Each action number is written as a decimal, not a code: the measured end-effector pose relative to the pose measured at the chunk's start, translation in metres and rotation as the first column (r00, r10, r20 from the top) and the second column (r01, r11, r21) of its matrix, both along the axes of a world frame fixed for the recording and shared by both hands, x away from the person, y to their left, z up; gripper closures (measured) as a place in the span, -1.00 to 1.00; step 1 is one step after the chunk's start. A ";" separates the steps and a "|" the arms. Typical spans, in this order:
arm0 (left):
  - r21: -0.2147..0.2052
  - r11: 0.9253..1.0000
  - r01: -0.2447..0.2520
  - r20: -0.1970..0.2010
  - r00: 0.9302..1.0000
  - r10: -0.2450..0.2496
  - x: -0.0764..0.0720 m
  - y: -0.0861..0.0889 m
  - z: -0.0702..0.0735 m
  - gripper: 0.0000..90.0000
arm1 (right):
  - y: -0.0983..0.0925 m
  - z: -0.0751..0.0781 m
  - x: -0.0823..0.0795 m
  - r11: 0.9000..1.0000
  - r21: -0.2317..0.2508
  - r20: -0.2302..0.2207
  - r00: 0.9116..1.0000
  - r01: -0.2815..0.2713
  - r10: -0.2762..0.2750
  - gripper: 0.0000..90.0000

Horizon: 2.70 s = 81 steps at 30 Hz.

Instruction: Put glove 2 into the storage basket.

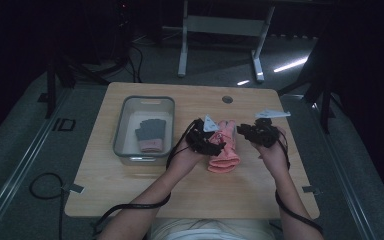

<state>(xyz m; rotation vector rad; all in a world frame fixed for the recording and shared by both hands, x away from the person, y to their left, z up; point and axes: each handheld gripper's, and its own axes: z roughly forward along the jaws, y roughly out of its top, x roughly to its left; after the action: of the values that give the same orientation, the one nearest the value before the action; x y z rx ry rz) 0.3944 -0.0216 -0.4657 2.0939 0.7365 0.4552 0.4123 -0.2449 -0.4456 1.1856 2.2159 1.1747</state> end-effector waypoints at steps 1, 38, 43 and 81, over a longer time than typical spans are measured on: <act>0.003 1.000 -0.014 -0.002 1.000 0.014 0.003 0.000 0.000 -0.35 | 0.005 0.000 0.003 1.000 -0.002 0.000 1.000 -0.003 0.003 0.63; -0.111 0.991 -0.074 -0.483 0.875 0.011 0.067 -0.002 -0.076 0.57 | 0.012 -0.080 0.037 0.999 -0.039 -0.338 0.941 -0.021 0.007 0.26; -0.100 0.993 -0.066 -0.473 0.881 0.011 0.064 -0.002 -0.071 0.70 | 0.012 -0.078 0.034 1.000 -0.015 -0.329 0.944 -0.005 0.000 0.36; -0.077 0.991 -0.106 -0.320 0.944 0.076 0.039 0.040 0.034 0.75 | 0.046 0.010 0.026 0.993 0.077 -0.174 0.980 -0.089 0.101 0.43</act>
<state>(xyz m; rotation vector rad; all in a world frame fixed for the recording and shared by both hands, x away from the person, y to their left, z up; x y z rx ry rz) 0.4334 0.0182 -0.4315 2.0740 1.0245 0.1284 0.4381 -0.1991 -0.4352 1.2688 2.4053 1.2350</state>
